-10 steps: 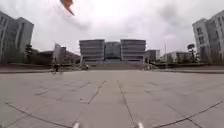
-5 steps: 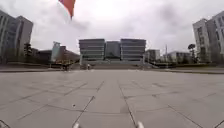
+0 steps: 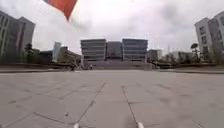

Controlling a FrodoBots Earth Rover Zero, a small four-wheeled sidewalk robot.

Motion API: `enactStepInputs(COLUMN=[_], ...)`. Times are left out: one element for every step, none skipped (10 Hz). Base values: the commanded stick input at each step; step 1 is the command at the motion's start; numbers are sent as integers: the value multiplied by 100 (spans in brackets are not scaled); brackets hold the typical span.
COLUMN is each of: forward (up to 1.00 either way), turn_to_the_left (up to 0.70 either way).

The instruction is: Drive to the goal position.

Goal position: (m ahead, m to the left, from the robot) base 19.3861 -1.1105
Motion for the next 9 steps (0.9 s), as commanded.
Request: enactStepInputs(forward=[70, 70, 70, 70, 70, 70, 70, 70, 70], turn_to_the_left=[0, 0, 0, 1, 1, 1, 1, 0, 0])
